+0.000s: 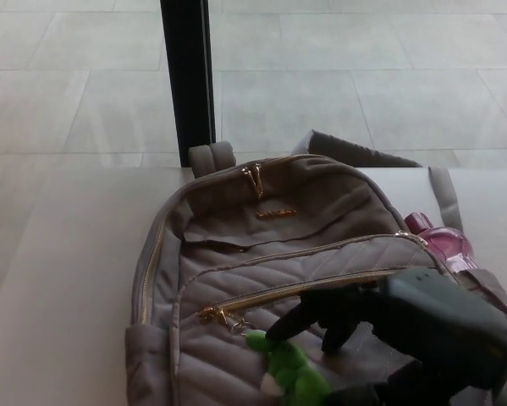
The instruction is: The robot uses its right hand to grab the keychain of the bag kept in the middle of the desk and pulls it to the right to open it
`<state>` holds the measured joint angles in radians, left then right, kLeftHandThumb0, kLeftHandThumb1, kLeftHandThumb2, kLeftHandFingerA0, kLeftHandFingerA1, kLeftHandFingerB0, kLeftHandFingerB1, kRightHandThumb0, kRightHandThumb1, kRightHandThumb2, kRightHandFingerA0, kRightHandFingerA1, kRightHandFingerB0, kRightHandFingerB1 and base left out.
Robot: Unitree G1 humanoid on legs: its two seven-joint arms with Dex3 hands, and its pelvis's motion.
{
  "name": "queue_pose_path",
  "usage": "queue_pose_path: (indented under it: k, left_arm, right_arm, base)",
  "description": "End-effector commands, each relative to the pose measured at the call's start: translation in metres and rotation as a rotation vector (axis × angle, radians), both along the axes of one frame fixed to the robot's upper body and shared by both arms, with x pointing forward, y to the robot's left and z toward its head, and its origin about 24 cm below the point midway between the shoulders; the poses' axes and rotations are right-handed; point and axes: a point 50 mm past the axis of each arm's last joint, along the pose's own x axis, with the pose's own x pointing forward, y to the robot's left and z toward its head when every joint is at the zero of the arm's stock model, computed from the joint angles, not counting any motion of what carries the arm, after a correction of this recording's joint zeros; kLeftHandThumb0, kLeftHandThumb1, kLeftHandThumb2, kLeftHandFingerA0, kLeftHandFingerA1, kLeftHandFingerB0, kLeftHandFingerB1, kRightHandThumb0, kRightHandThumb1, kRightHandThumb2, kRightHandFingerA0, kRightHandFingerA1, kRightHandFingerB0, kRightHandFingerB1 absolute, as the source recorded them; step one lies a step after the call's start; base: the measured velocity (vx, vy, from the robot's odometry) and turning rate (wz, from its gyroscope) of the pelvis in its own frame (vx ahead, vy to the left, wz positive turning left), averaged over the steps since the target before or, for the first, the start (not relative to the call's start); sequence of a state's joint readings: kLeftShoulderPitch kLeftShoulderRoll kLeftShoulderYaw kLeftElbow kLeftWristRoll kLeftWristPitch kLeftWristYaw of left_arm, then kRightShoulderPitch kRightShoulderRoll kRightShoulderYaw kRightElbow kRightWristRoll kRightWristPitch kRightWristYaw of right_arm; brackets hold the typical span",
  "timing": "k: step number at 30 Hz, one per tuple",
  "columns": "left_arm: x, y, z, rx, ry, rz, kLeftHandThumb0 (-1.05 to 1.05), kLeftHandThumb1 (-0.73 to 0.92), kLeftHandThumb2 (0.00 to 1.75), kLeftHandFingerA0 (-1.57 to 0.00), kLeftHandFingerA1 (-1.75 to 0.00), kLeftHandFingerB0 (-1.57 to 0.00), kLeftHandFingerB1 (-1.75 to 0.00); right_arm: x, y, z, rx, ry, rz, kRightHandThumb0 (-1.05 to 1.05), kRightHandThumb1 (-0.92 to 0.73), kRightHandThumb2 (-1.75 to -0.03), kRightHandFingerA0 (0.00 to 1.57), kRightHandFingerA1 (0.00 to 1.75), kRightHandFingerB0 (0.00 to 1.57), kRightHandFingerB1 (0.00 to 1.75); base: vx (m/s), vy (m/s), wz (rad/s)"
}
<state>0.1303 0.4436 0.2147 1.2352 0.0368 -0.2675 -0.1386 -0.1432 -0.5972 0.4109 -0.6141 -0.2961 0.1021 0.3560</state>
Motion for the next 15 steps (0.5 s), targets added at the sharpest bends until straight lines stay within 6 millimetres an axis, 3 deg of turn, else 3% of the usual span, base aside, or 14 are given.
queue_pose_path:
  k: [1,2,4,5,6,7,8,9,10,11,12,15]
  left_arm:
    - [0.002,0.007,0.007,0.029,-0.008,-0.029,-0.65,0.51,0.91,-0.61,-0.73,-0.47,-0.56]
    - [0.002,0.007,0.007,0.029,-0.004,-0.025,-0.65,0.65,0.59,-0.64,-0.66,-0.52,-0.42]
    - [0.002,0.007,0.006,0.05,0.021,-0.049,-0.65,0.68,0.61,-0.61,-0.56,-0.5,-0.4]
    - [0.002,0.007,0.006,0.058,0.028,-0.059,-0.66,0.68,0.61,-0.63,-0.56,-0.51,-0.41]
    - [0.002,0.007,0.006,0.053,0.026,-0.063,-0.67,0.68,0.61,-0.61,-0.57,-0.5,-0.41]
    - [0.001,0.007,0.006,0.049,0.023,-0.066,-0.67,0.69,0.61,-0.63,-0.62,-0.51,-0.41]
    - [0.001,0.007,0.007,0.046,0.019,-0.068,-0.67,0.69,0.61,-0.63,-0.62,-0.51,-0.41]
    - [0.002,0.007,0.006,0.051,0.025,-0.074,-0.66,0.7,0.62,-0.63,-0.59,-0.51,-0.41]
    - [0.002,0.007,0.006,0.059,0.035,-0.082,-0.66,0.7,0.62,-0.63,-0.59,-0.51,-0.41]
    - [0.002,0.007,0.006,0.058,0.033,-0.077,-0.67,0.71,0.61,-0.63,-0.59,-0.52,-0.41]
    - [0.002,0.007,0.006,0.051,0.025,-0.074,-0.66,0.71,0.62,-0.62,-0.59,-0.51,-0.41]
    - [0.002,0.007,0.006,0.064,0.031,-0.085,-0.67,0.74,0.62,-0.64,-0.56,-0.51,-0.41]
  right_arm:
    - [-0.007,-0.001,-0.022,-0.152,0.088,0.016,-0.78,-0.71,-0.62,0.83,0.71,0.44,0.52]
    - [-0.007,0.0,-0.023,-0.154,0.089,0.015,-0.79,-0.71,-0.62,0.83,0.71,0.43,0.52]
    - [-0.01,0.006,-0.025,-0.144,0.1,0.027,-0.81,-0.73,-0.62,0.8,0.71,0.43,0.52]
    - [-0.011,0.008,-0.025,-0.146,0.101,0.032,-0.86,-0.58,-0.8,0.78,0.72,0.4,0.55]
    - [-0.012,0.01,-0.025,-0.165,0.095,0.042,-0.8,-0.58,-1.01,0.75,0.75,0.37,0.59]
    - [-0.014,0.012,-0.025,-0.171,0.077,0.054,-0.88,-0.62,-0.8,0.79,0.74,0.39,0.54]
    - [-0.015,0.014,-0.025,-0.167,0.053,0.069,-0.88,-0.62,-0.8,0.79,0.74,0.39,0.54]
    - [-0.016,0.015,-0.026,-0.165,0.051,0.073,-0.83,-0.75,-0.63,0.78,0.74,0.41,0.52]
    - [-0.016,0.016,-0.026,-0.163,0.048,0.079,-0.83,-0.75,-0.63,0.78,0.74,0.41,0.52]
    - [-0.016,0.017,-0.026,-0.165,0.048,0.08,-0.81,-0.57,-0.98,0.75,0.77,0.37,0.59]
    - [-0.016,0.017,-0.026,-0.175,0.052,0.08,-0.82,-0.75,-0.62,0.77,0.74,0.4,0.51]
    - [-0.015,0.016,-0.029,-0.185,0.045,0.069,-0.78,-0.72,-0.62,0.8,0.79,0.42,0.53]
  base:
    - [0.0,0.0,0.0]
    - [0.0,0.0,0.0]
    - [0.0,0.0,0.0]
    - [0.0,0.0,0.0]
    - [0.0,0.0,0.0]
    - [0.0,0.0,0.0]
    - [0.0,0.0,0.0]
    - [0.0,0.0,0.0]
    - [0.0,0.0,0.0]
    - [0.0,0.0,0.0]
    - [0.0,0.0,0.0]
    - [0.0,0.0,0.0]
